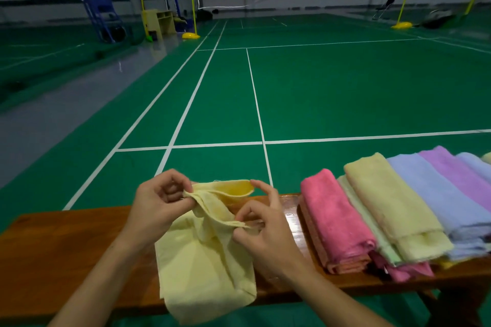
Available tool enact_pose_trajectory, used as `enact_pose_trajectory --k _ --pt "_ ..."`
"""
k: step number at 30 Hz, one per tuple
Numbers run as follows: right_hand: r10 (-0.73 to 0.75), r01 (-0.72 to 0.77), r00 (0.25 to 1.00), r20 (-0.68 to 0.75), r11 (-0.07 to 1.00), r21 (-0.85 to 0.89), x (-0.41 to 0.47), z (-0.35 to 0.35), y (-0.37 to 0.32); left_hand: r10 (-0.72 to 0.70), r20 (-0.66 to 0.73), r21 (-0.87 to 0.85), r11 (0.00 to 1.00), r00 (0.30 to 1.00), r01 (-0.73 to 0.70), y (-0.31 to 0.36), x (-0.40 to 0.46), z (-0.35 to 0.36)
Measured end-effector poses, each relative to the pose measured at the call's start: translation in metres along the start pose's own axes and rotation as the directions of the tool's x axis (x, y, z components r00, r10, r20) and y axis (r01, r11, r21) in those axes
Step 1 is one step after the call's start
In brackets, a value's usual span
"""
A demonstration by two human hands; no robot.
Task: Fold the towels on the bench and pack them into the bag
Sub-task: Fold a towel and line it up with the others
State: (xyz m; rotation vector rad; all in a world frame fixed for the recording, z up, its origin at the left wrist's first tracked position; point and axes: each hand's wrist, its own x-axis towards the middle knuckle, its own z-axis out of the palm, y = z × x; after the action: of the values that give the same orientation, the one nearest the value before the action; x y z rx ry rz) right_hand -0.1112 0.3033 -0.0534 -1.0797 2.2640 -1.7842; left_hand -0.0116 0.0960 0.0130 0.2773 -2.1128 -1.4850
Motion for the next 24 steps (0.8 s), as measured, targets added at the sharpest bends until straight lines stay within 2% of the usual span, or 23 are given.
enact_pose_trajectory --k 3,6,8,10,13,16,20,22,24 --pt "-0.002 -0.001 0.997 0.083 0.999 0.038 0.009 0.0 0.005 0.0 0.009 -0.044 0.999 1.0 0.0 -0.001 0.002 -0.002" --pt "0.096 -0.139 0.966 0.238 0.975 0.171 0.013 0.006 0.013 -0.001 0.035 -0.048 0.999 0.999 0.003 -0.002 0.002 -0.003" --pt "0.128 -0.185 0.961 0.245 0.957 0.225 0.015 0.007 0.015 0.006 0.062 -0.018 1.0 0.998 -0.005 0.0 0.001 -0.005" --pt "0.107 -0.159 0.969 0.223 0.96 0.229 0.018 0.001 0.016 0.009 0.077 0.022 1.0 0.997 -0.011 0.0 0.001 -0.01" --pt "0.071 -0.109 0.974 0.214 0.98 0.169 0.026 -0.016 0.013 0.03 0.112 0.107 0.993 0.993 -0.042 -0.003 0.0 -0.022" --pt "0.053 -0.075 0.974 0.222 0.993 0.093 0.039 -0.04 0.002 0.066 0.224 0.256 0.959 0.972 -0.124 -0.002 0.0 -0.033" --pt "0.023 -0.036 0.973 0.229 0.998 0.052 0.053 -0.071 -0.021 0.179 0.365 0.448 0.827 0.914 -0.341 0.009 -0.001 -0.031" --pt "-0.004 0.002 0.971 0.238 1.0 0.005 0.055 -0.08 -0.034 0.261 0.367 0.479 0.77 0.893 -0.422 0.017 0.001 -0.027" --pt "-0.039 0.048 0.975 0.219 0.998 -0.038 0.057 -0.088 -0.047 0.32 0.322 0.448 0.778 0.891 -0.441 0.027 0.002 -0.025"
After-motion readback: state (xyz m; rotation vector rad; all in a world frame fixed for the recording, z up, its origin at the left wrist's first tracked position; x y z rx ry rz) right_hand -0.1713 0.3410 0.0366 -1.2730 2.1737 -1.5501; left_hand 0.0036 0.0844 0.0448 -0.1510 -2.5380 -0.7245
